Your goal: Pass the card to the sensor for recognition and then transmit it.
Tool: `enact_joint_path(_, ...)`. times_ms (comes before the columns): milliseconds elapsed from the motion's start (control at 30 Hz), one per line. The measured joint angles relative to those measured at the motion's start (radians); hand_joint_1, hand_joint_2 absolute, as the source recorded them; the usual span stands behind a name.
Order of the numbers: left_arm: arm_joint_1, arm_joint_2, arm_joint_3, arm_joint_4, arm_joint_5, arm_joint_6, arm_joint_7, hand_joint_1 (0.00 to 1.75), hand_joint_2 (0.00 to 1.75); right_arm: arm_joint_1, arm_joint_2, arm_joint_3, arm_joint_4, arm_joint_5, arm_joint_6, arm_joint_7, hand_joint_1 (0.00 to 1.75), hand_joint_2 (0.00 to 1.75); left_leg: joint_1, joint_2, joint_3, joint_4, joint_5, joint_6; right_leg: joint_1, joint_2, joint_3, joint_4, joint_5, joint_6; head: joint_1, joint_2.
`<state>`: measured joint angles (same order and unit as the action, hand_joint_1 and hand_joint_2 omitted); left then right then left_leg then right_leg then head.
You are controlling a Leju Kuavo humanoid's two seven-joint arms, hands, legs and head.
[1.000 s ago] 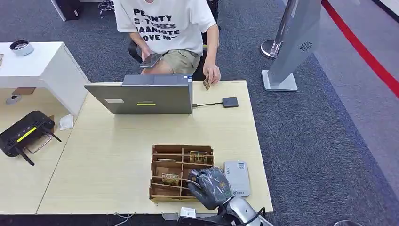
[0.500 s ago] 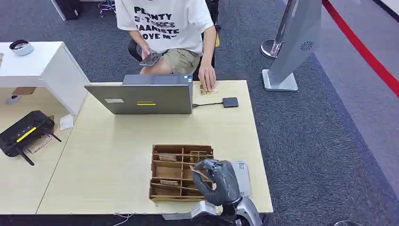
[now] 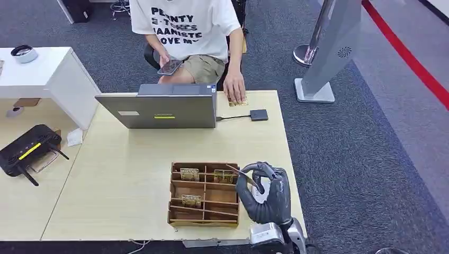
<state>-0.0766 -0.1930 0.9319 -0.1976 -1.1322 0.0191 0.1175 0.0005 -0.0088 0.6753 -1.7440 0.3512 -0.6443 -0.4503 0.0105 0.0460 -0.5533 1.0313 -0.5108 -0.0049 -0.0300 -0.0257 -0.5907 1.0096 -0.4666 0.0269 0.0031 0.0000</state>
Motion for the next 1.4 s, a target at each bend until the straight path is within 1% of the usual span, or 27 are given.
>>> enact_joint_path(33, 0.0, 0.0, 0.0, 0.0, -0.001, 0.001, 0.0, 0.0, 0.0, 0.008, 0.008, -0.011, -0.017, -0.031, -0.001, -0.026, 1.75, 1.75, 0.0, 0.0, 0.0, 0.0, 0.0, 0.0, 0.0, 0.0, 0.0, 0.0, 0.0, 0.0, 0.0, 0.0)
enact_joint_path(100, 0.0, -0.002, 0.0, 0.0, -0.002, 0.004, 0.0, 0.0, 0.0, 0.017, 0.018, -0.028, -0.058, -0.063, -0.001, -0.043, 1.75, 1.75, 0.0, 0.0, 0.0, 0.0, 0.0, 0.0, 0.0, 0.0, 0.0, 0.0, 0.0, 0.0, 0.0, 0.0)
enact_joint_path(267, 0.0, -0.005, 0.0, 0.0, -0.002, 0.005, 0.003, 0.0, 0.0, 0.027, 0.033, -0.053, -0.126, -0.078, -0.001, -0.046, 1.75, 1.75, 0.0, 0.0, 0.0, 0.0, 0.0, 0.0, 0.0, 0.0, 0.0, 0.0, 0.0, 0.0, 0.0, 0.0)
enact_joint_path(567, 0.0, -0.008, 0.0, 0.0, -0.002, -0.002, 0.003, 0.0, 0.0, 0.016, 0.045, -0.06, -0.143, -0.082, -0.001, -0.046, 1.75, 1.75, 0.0, 0.0, 0.0, 0.0, 0.0, 0.0, 0.0, 0.0, 0.0, 0.0, 0.0, 0.0, 0.0, 0.0)
enact_joint_path(633, 0.0, -0.008, 0.0, 0.0, -0.008, -0.005, 0.003, 0.0, 0.0, 0.003, 0.047, -0.06, -0.141, -0.082, 0.0, -0.042, 1.75, 1.75, 0.0, 0.0, 0.0, 0.0, 0.0, 0.0, 0.0, 0.0, 0.0, 0.0, 0.0, 0.0, 0.0, 0.0)
enact_joint_path(733, -0.002, -0.008, 0.0, 0.0, -0.027, -0.014, 0.006, 0.0, 0.0, -0.04, 0.058, -0.05, -0.126, -0.037, 0.005, 0.004, 1.75, 1.75, 0.0, 0.0, 0.0, 0.0, 0.0, 0.0, 0.0, 0.0, 0.0, 0.0, 0.0, 0.0, 0.0, 0.0)
enact_joint_path(800, -0.005, -0.008, -0.005, 0.0, -0.047, -0.024, 0.014, 0.0, 0.0, -0.096, 0.071, -0.032, -0.09, 0.025, 0.01, 0.048, 1.75, 1.75, 0.0, 0.001, 0.0, 0.0, 0.0, 0.0, 0.0, 0.001, 0.0, 0.0, 0.0, 0.0, 0.0, 0.0)
enact_joint_path(867, -0.015, -0.008, -0.015, 0.0, -0.069, -0.039, 0.025, 0.0, 0.0, -0.174, 0.086, -0.02, -0.035, 0.097, 0.019, 0.097, 1.75, 1.75, 0.0, 0.001, 0.0, 0.0, 0.001, 0.0, 0.0, 0.001, 0.0, 0.0, 0.002, 0.0, 0.0, 0.0)
enact_joint_path(933, -0.027, -0.007, -0.028, 0.0, -0.091, -0.055, 0.035, 0.0, 0.0, -0.259, 0.103, -0.01, 0.041, 0.178, 0.034, 0.147, 1.75, 1.75, 0.0, 0.001, 0.0, 0.0, 0.002, -0.001, 0.0, 0.001, 0.0, 0.001, 0.003, -0.002, 0.0, 0.0)
enact_joint_path(1067, -0.052, -0.006, -0.062, 0.0, -0.127, -0.085, 0.055, 0.0, 0.0, -0.438, 0.143, -0.003, 0.225, 0.355, 0.068, 0.242, 1.75, 1.75, 0.0, 0.001, 0.0, 0.0, 0.005, -0.001, 0.0, 0.001, 0.0, 0.001, 0.005, -0.001, 0.0, 0.0)
enact_joint_path(1200, -0.07, -0.006, -0.09, 0.0, -0.137, -0.095, 0.065, 0.0, 0.0, -0.547, 0.172, 0.0, 0.373, 0.449, 0.068, 0.282, 1.75, 1.75, 0.0, -0.001, -0.001, 0.0, 0.006, -0.001, 0.0, -0.001, 0.0, 0.001, 0.005, -0.001, 0.0, 0.0)
enact_joint_path(1267, -0.075, -0.006, -0.103, 0.0, -0.151, -0.101, 0.073, 0.0, 0.0, -0.596, 0.183, 0.004, 0.453, 0.529, 0.068, 0.324, 1.75, 1.75, 0.0, 0.0, -0.001, 0.0, 0.006, -0.001, 0.0, 0.0, 0.0, 0.001, 0.005, -0.001, 0.0, 0.0)
enact_joint_path(1400, -0.089, -0.006, -0.132, 0.0, -0.17, -0.112, 0.093, 0.0, 0.0, -0.691, 0.206, 0.005, 0.598, 0.634, 0.069, 0.373, 1.75, 1.75, 0.0, -0.001, -0.001, 0.0, 0.006, -0.001, 0.0, 0.0, 0.0, 0.001, 0.005, -0.001, 0.0, 0.0)
